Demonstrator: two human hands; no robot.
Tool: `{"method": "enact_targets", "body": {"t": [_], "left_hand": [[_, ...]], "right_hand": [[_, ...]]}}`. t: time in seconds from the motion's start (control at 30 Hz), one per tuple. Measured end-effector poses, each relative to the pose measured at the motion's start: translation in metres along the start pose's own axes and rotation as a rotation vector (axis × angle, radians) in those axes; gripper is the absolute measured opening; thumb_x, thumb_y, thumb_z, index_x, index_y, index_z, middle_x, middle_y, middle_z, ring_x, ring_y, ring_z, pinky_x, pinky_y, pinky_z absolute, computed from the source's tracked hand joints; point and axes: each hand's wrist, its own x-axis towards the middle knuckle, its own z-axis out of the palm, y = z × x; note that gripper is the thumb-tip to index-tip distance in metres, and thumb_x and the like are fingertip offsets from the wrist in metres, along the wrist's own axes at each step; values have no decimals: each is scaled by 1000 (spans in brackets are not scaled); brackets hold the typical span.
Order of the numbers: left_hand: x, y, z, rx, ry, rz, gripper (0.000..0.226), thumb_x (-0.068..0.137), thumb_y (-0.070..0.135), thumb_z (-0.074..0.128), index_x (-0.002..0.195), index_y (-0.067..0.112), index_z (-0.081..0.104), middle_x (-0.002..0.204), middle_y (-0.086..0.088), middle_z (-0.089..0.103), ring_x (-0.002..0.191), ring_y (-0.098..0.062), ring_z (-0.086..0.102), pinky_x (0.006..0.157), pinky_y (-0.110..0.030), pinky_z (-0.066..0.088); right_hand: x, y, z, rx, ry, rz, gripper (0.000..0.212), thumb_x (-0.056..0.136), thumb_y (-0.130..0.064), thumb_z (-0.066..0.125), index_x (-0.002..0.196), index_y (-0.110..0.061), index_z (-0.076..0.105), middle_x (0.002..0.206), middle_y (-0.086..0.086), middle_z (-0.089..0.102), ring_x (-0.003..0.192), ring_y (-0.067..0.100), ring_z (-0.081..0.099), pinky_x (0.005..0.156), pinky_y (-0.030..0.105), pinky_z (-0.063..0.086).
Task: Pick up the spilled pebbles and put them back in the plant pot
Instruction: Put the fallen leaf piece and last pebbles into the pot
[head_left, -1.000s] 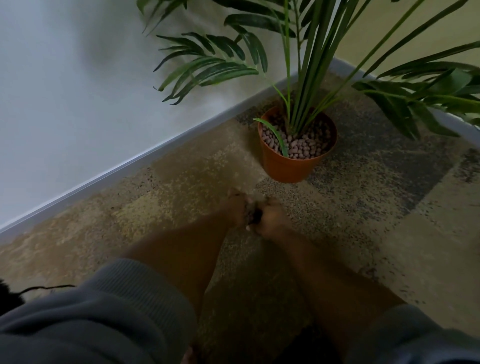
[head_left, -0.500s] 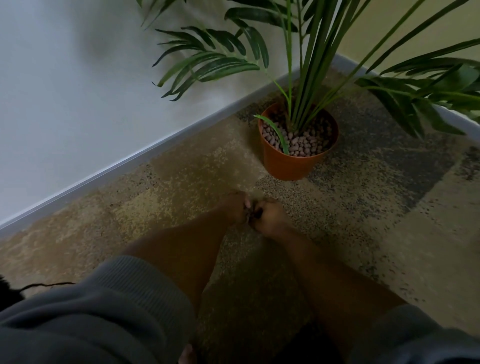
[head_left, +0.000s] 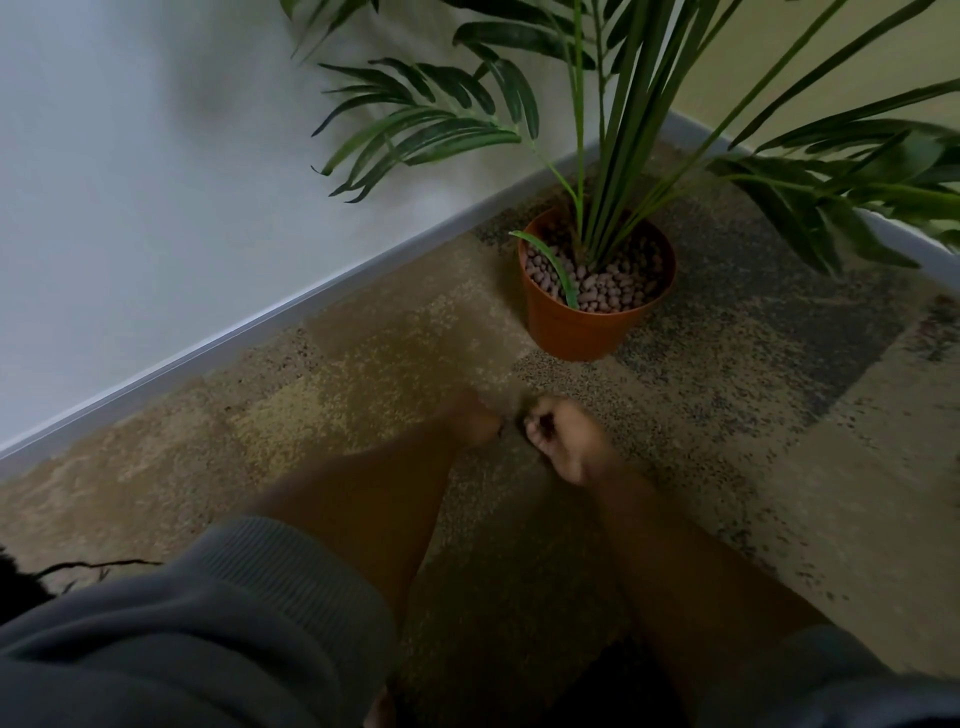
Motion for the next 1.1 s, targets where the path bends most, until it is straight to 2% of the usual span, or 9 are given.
{"method": "enact_targets", "body": {"t": [0.07, 0.17, 0.23, 0.43, 0.67, 0.8, 0.93, 1.0, 1.1], "left_hand": [[-5, 2, 0, -117, -44, -70, 24, 98, 9, 42, 104, 2, 64, 104, -11, 61, 100, -25, 58, 88, -28, 44], [-11, 11, 1, -681, -25, -275, 24, 92, 0, 34, 76, 8, 49, 61, -7, 56, 50, -12, 51, 47, -19, 39], [-15, 14, 0, -919, -51, -362, 21, 89, 4, 32, 72, 14, 41, 45, 0, 50, 35, -7, 44, 37, -15, 29], [-17, 27, -5, -1201, -19, -388, 26, 98, 18, 37, 74, 15, 48, 62, 3, 35, 51, -4, 32, 31, -12, 27], [-18, 53, -23, -1397, 125, -393, 30, 101, 15, 39, 75, 7, 53, 69, -5, 53, 61, -9, 52, 48, -14, 47], [-17, 85, -45, -1585, 123, -299, 22, 100, 19, 43, 91, 11, 62, 81, -4, 62, 70, -10, 59, 71, -20, 53], [-26, 128, -60, -1653, 101, -136, 37, 103, 22, 35, 130, 8, 56, 123, -8, 64, 100, -13, 63, 83, -22, 54], [-24, 145, -66, -1636, 76, -94, 40, 104, 21, 32, 135, 6, 52, 132, -9, 60, 114, -14, 61, 85, -21, 52], [-13, 163, -72, -1616, 67, -55, 44, 104, 19, 27, 140, 0, 45, 114, -17, 61, 90, -16, 59, 92, -25, 52]], "right_hand": [[-2, -1, -4, 216, -36, 68, 19, 84, 5, 35, 76, -12, 41, 73, 6, 42, 61, 13, 38, 58, 23, 40], [-5, -2, -9, 443, -50, 90, 20, 82, 2, 30, 70, -9, 42, 75, 7, 45, 64, 16, 41, 62, 25, 44], [-5, -4, -9, 483, -45, 90, 19, 85, -2, 35, 71, -8, 46, 77, 8, 48, 67, 16, 45, 62, 25, 46], [-4, -18, 3, 216, -17, 114, 11, 91, -3, 60, 81, -8, 56, 73, 3, 49, 61, 6, 46, 46, 12, 46], [-17, -46, 16, 243, -17, 65, 19, 97, -1, 48, 112, 3, 57, 97, 14, 62, 88, 19, 63, 83, 28, 57], [-31, -75, 22, 370, -108, -39, 21, 99, -14, 45, 111, -1, 56, 117, 18, 64, 110, 27, 63, 93, 34, 54], [-29, -110, 21, 499, -105, -175, 26, 101, -17, 40, 103, 3, 56, 123, 23, 60, 110, 34, 63, 84, 35, 58], [-26, -128, 18, 601, -55, -245, 32, 100, -15, 38, 120, 6, 52, 129, 23, 53, 110, 39, 61, 76, 37, 61], [-27, -152, 13, 748, 9, -296, 48, 101, -14, 30, 148, -3, 31, 144, 19, 39, 129, 41, 46, 91, 43, 55]]}}
